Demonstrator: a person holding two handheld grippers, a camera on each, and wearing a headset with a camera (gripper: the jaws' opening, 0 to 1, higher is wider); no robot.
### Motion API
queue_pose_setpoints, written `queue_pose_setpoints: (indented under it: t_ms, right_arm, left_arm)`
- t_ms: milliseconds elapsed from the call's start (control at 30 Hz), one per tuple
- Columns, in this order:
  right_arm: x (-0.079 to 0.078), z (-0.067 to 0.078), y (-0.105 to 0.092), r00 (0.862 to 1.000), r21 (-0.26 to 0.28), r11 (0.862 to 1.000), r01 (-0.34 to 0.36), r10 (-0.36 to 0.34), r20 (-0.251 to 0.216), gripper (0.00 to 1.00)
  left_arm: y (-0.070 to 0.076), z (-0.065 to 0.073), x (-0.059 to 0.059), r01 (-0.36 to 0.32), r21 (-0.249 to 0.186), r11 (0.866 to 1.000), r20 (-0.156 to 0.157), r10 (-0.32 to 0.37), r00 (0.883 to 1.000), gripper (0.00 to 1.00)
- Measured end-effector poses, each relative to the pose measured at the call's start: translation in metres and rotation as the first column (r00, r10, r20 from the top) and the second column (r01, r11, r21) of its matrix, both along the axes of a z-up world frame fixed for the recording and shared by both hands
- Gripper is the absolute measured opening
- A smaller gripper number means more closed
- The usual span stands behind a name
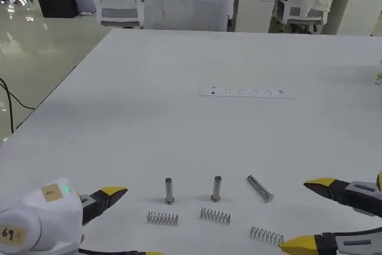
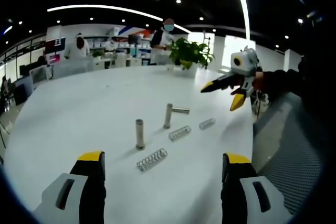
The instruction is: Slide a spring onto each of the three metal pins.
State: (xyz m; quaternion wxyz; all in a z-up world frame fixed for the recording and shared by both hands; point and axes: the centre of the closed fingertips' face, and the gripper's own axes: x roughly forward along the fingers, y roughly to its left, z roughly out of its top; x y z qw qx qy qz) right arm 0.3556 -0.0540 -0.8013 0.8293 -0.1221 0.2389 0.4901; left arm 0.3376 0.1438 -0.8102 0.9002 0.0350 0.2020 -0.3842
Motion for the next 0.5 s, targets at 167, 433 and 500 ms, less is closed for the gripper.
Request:
queue_pose_setpoints:
  t_ms: [167,433,500]
  right_arm:
    - [0.0004,0.0008,-0.0009,1.0,-0.003,1.0,0.007,-0.007,-0.004,0.77]
    - [-0.0008,-0.0006,-0.0011,1.0,-0.005,1.0,0.01,-0.01,-0.014,0.76]
    - [-0.0007,-0.0009,-0.0013,1.0,-0.006,1.0,0.01,-0.01,-0.014,0.76]
  left_arm:
    - [-0.0003,0.0002,0.0007,0.004,-0.001,1.0,0.001,-0.004,1.0,0.89]
    - [-0.0003,-0.0007,-0.0002,0.006,0.001,1.0,-0.003,-0.006,1.0,0.89]
    - [-0.0007,-0.0007,-0.0007,0.007,0.002,1.0,-0.004,-0.007,1.0,0.89]
